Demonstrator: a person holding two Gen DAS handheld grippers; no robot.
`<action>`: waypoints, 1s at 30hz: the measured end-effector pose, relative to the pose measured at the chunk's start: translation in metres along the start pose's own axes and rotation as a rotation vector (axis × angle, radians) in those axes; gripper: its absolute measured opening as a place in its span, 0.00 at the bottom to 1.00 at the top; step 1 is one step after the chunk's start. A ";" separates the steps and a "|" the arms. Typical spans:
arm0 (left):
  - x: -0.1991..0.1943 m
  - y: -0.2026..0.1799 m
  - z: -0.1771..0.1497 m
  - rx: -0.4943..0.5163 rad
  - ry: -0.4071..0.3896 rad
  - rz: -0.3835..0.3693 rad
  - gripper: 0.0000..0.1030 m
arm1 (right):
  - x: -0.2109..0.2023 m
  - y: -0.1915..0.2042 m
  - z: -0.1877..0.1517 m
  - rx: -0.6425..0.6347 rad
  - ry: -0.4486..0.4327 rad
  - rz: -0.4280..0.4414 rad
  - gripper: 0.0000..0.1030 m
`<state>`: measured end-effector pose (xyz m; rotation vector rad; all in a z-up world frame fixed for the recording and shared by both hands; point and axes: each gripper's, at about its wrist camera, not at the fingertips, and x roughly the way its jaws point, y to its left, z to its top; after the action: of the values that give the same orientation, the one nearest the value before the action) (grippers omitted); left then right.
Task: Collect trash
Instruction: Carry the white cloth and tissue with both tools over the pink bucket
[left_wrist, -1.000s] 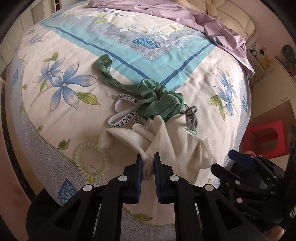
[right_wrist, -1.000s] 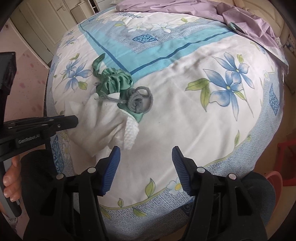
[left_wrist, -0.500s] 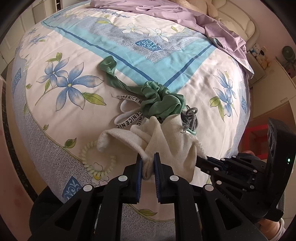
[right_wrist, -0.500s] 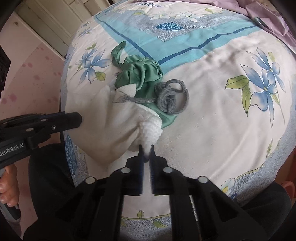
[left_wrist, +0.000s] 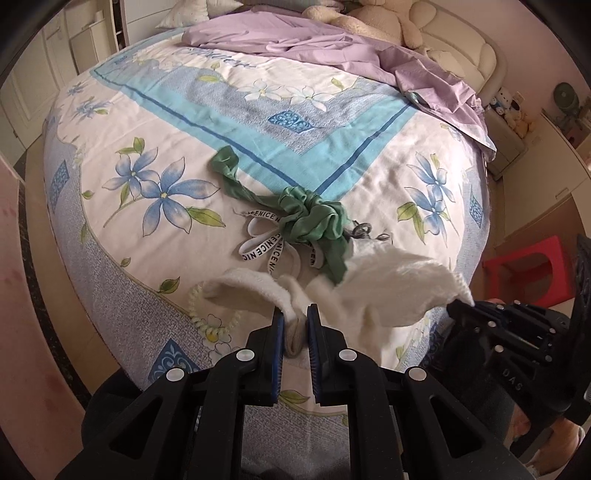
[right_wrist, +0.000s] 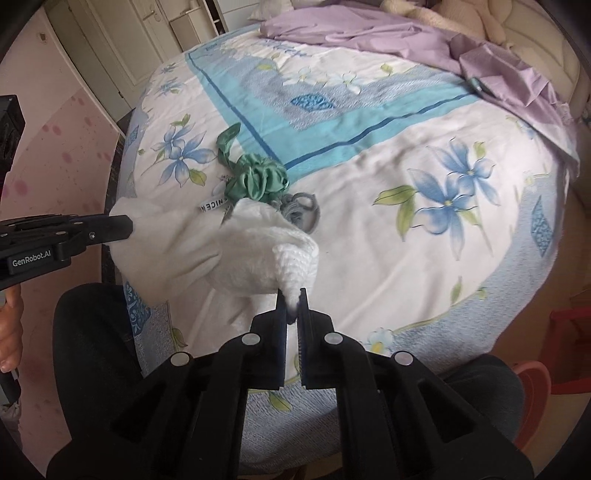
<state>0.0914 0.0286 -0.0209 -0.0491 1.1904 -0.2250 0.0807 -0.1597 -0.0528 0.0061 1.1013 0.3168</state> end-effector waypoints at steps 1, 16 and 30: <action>-0.003 -0.004 -0.001 0.007 -0.003 -0.002 0.13 | -0.006 -0.002 -0.001 -0.001 -0.009 -0.009 0.05; -0.023 -0.080 -0.013 0.165 -0.020 -0.021 0.13 | -0.066 -0.035 -0.024 0.040 -0.094 -0.089 0.05; -0.017 -0.135 -0.014 0.285 -0.009 -0.002 0.13 | -0.090 -0.070 -0.038 0.088 -0.126 -0.114 0.05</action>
<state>0.0530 -0.0991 0.0102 0.1978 1.1400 -0.3941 0.0277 -0.2551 -0.0029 0.0412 0.9857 0.1634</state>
